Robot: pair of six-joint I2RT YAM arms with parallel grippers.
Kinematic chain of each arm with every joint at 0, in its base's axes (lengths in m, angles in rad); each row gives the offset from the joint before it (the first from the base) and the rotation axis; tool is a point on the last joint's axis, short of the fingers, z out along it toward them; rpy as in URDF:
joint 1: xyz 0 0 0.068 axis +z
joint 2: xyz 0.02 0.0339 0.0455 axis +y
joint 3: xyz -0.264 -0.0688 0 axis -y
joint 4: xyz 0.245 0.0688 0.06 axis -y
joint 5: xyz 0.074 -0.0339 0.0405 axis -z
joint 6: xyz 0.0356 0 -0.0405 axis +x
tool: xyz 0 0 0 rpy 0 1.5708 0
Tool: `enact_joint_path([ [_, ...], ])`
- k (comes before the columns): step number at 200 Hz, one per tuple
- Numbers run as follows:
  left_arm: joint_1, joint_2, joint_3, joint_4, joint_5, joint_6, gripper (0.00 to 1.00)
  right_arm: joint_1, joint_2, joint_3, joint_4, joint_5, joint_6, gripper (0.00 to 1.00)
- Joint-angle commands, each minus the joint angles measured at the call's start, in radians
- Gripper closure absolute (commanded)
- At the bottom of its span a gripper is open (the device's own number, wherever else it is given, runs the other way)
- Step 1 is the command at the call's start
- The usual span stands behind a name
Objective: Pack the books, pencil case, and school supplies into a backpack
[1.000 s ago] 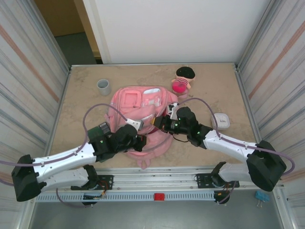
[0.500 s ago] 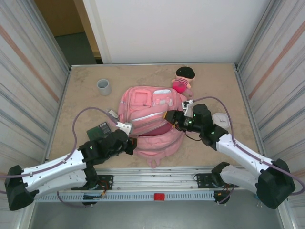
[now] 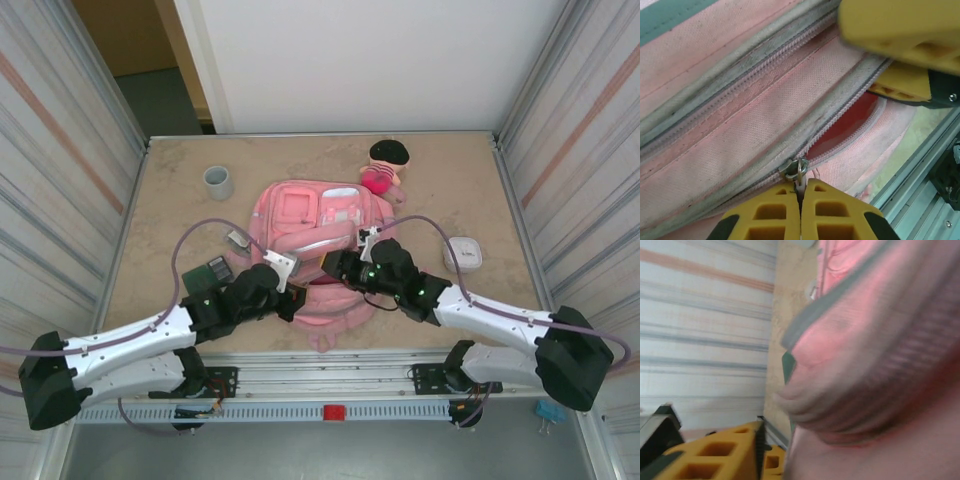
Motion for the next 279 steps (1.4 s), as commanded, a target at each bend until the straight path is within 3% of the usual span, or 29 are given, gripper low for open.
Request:
enact_joint_path([
  [1,0.002,-0.044,0.034,-0.052,-0.074,-0.006,1.00,-0.047,-0.030,0.028,0.002,-0.018,-0.059,0.78],
  [29,0.024,-0.113,-0.024,-0.086,-0.098,-0.027,1.00,-0.176,-0.117,0.024,-0.114,-0.144,-0.105,0.76],
  [58,0.027,-0.178,-0.106,0.039,-0.030,-0.023,1.00,-0.300,-0.202,0.019,-0.219,-0.235,-0.148,0.72],
  [67,0.027,-0.175,-0.112,0.082,0.013,-0.013,1.00,-0.326,-0.217,0.012,-0.225,-0.246,-0.143,0.68],
  [76,0.027,-0.161,-0.108,0.113,0.052,-0.001,1.00,-0.336,-0.226,0.002,-0.218,-0.245,-0.127,0.57],
  [86,0.027,-0.134,-0.091,0.139,0.083,0.009,1.00,-0.330,-0.234,-0.013,-0.193,-0.236,-0.098,0.43],
  [96,0.026,-0.103,-0.071,0.164,0.103,0.019,1.00,-0.310,-0.232,-0.031,-0.150,-0.227,-0.060,0.37],
  [142,0.025,0.007,-0.002,0.276,0.146,0.037,1.00,-0.070,-0.227,-0.074,-0.068,0.034,0.036,0.31],
  [173,0.021,0.041,0.015,0.301,0.169,0.030,1.00,-0.043,-0.167,-0.069,-0.015,0.047,0.039,0.34],
  [207,0.021,0.020,0.027,0.196,0.086,0.025,1.00,-0.099,-0.125,-0.041,-0.041,-0.029,-0.010,0.66],
  [226,0.023,-0.010,0.022,0.113,0.004,0.028,1.00,-0.166,-0.143,-0.037,-0.064,-0.107,-0.016,0.75],
  [260,0.044,-0.059,-0.022,0.047,-0.050,0.007,1.00,-0.282,-0.225,-0.004,-0.195,-0.223,-0.112,0.78],
  [279,0.047,-0.073,-0.046,0.079,-0.035,0.000,1.00,-0.332,-0.265,0.000,-0.248,-0.240,-0.121,0.72],
])
